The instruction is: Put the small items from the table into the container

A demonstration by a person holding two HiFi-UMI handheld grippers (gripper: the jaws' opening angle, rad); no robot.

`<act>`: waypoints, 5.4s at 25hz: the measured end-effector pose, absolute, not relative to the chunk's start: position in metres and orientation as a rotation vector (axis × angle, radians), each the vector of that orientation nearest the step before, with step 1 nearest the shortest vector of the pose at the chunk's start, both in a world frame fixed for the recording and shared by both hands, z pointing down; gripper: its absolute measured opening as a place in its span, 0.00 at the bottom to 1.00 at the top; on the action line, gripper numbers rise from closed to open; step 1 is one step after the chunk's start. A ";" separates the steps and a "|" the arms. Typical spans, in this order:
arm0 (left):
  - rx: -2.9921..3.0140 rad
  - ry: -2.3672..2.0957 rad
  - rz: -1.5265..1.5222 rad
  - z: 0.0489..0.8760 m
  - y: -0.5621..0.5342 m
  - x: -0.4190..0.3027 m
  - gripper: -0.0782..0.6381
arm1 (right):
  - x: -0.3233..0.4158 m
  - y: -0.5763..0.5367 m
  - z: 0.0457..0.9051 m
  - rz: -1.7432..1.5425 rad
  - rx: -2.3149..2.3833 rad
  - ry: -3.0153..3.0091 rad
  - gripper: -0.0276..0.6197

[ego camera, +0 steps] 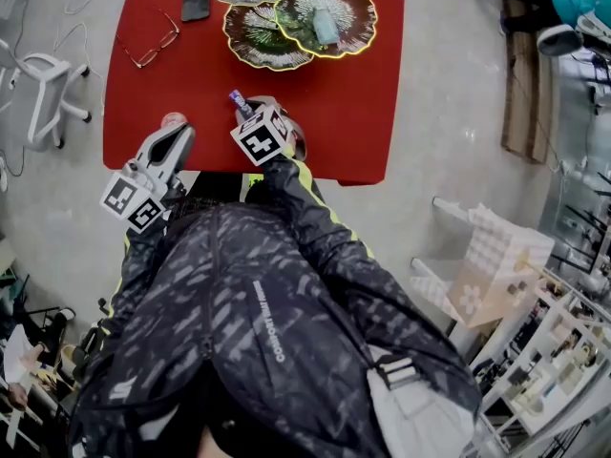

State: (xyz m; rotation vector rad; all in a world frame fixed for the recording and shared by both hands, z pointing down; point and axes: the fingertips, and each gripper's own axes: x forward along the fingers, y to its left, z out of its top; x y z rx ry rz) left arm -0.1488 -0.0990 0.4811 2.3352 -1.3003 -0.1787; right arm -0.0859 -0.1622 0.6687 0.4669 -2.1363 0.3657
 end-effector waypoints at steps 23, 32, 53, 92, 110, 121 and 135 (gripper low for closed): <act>2.428 -1.294 -0.203 0.455 -0.096 -0.119 0.13 | -0.087 -0.180 0.551 0.237 0.551 -2.336 0.18; 2.437 -1.322 -0.231 0.446 -0.093 -0.117 0.13 | -0.092 -0.197 0.502 0.150 0.583 -2.397 0.18; 2.486 -1.348 -0.318 0.426 -0.119 -0.119 0.13 | -0.102 -0.255 0.414 -0.082 0.647 -2.432 0.18; 2.356 -1.412 -0.352 0.455 -0.133 -0.179 0.13 | -0.149 -0.347 0.423 -0.301 0.526 -2.259 0.18; 2.406 -1.377 -0.288 0.441 -0.129 -0.151 0.13 | -0.121 -0.328 0.408 -0.238 0.612 -2.350 0.19; 2.458 -1.339 -0.213 0.435 -0.125 -0.126 0.12 | -0.107 -0.301 0.404 -0.211 0.610 -2.388 0.19; 2.459 -1.291 -0.268 0.437 -0.107 -0.102 0.13 | -0.091 -0.252 0.439 -0.131 0.528 -2.374 0.19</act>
